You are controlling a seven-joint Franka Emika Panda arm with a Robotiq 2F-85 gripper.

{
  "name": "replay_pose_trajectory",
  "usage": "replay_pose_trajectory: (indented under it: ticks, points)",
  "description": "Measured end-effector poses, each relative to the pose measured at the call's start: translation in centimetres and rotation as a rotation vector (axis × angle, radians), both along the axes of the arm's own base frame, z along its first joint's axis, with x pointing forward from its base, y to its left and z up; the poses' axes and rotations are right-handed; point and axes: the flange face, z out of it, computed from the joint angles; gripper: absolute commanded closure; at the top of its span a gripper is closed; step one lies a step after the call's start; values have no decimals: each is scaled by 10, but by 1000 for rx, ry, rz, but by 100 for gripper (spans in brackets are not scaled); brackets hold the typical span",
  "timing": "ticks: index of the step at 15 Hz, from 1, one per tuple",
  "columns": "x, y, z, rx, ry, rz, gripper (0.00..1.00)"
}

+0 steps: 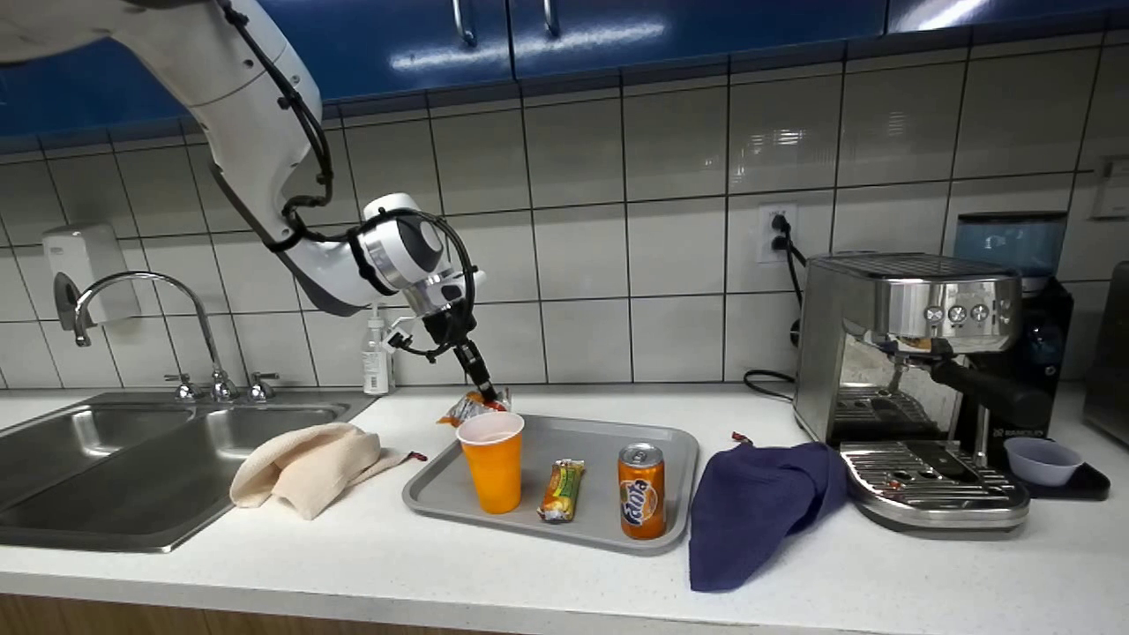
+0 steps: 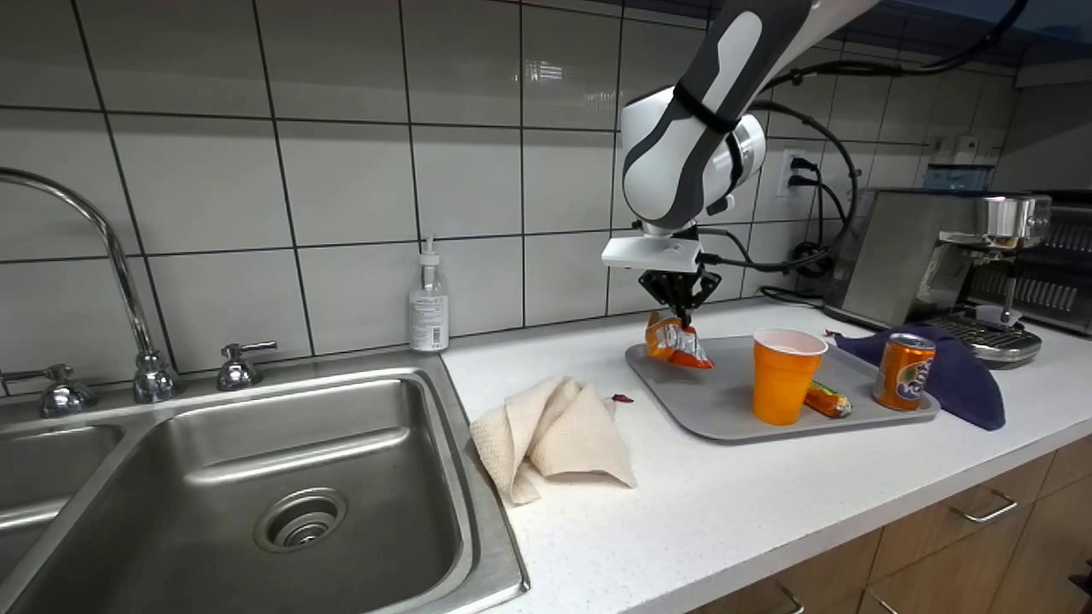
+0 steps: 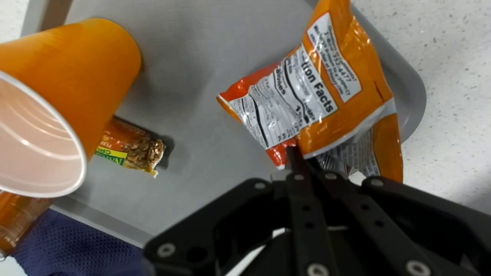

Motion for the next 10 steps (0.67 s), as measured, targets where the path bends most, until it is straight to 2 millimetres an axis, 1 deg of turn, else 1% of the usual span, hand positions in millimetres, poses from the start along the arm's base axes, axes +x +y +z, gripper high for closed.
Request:
replay_pose_trajectory:
  ticks: [5, 10]
  points:
    - [-3, -10, -4, 0, 8, -20, 100]
    - [-4, -15, -6, -1, 12, -28, 100]
